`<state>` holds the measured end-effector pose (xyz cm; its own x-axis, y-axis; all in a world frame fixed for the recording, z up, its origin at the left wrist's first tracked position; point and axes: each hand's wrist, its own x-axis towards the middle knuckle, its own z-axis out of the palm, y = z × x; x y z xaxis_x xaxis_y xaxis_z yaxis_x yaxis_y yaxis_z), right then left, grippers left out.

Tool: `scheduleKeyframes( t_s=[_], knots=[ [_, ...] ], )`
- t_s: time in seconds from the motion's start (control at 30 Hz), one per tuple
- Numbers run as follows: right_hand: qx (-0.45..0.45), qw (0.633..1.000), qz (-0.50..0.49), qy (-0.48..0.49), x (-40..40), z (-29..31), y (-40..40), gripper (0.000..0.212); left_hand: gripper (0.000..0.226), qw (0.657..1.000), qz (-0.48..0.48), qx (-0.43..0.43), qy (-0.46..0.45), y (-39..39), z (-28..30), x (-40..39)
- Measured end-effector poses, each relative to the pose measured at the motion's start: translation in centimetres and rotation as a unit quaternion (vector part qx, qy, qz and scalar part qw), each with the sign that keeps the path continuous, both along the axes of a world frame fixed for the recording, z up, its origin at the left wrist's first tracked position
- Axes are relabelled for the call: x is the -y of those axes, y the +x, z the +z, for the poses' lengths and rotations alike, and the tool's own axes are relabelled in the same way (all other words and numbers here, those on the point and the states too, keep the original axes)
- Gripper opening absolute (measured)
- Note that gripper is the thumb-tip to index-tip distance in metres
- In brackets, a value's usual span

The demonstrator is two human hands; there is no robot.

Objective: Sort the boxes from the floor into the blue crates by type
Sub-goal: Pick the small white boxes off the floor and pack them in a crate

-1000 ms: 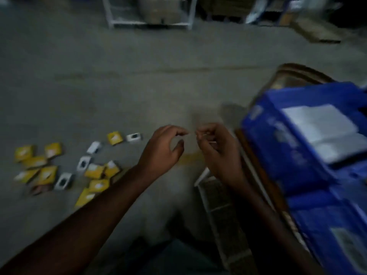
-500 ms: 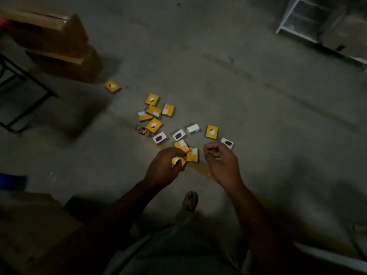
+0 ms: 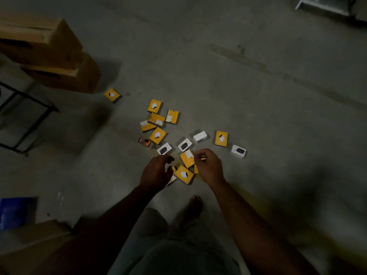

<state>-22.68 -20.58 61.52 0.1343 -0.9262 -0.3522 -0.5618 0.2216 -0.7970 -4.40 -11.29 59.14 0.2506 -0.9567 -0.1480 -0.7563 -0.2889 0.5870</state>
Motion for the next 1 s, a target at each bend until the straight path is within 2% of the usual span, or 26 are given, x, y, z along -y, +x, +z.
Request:
scheduleKeyframes(
  t_s=[0.23, 0.4, 0.57, 0.67, 0.83, 0.9, 0.93, 1.0],
  knots=[
    [-0.039, 0.996, -0.044, 0.066, 6.4, -6.5, 5.6, 0.011, 0.036, 0.996, -0.014, -0.01, 0.084, 6.2, -7.3, 6.7],
    [-0.037, 0.983, -0.112, 0.139, 10.2, -14.5, 11.6, 0.013, 0.035, 0.993, -0.001, -0.015, 0.114, 11.2, -15.4, 11.7],
    [-0.055, 0.965, -0.177, 0.186, 14.1, -31.4, 13.9, 0.009, 0.029, 0.984, 0.066, -0.008, 0.168, 15.0, -28.3, 16.1],
    [-0.085, 0.96, -0.17, 0.204, 16.4, -40.5, 15.3, 0.014, 0.032, 0.976, 0.06, -0.017, 0.21, 15.4, -38.0, 17.4],
    [-0.092, 0.971, -0.124, 0.181, 18.9, -57.5, 17.3, 0.027, 0.054, 0.981, 0.008, -0.015, 0.195, 14.9, -54.7, 20.6],
    [-0.098, 0.976, -0.131, 0.143, 20.5, -61.2, 18.0, 0.029, 0.062, 0.982, -0.003, 0.003, 0.19, 14.8, -58.9, 22.4],
    [-0.106, 0.975, -0.139, 0.134, 21.0, -63.8, 18.5, 0.034, 0.07, 0.981, -0.006, 0.017, 0.193, 14.8, -61.6, 23.0],
    [-0.13, 0.966, -0.172, 0.141, 22.2, -67.8, 19.5, 0.064, 0.085, 0.978, -0.013, 0.052, 0.199, 15.1, -65.8, 23.9]
  ],
)
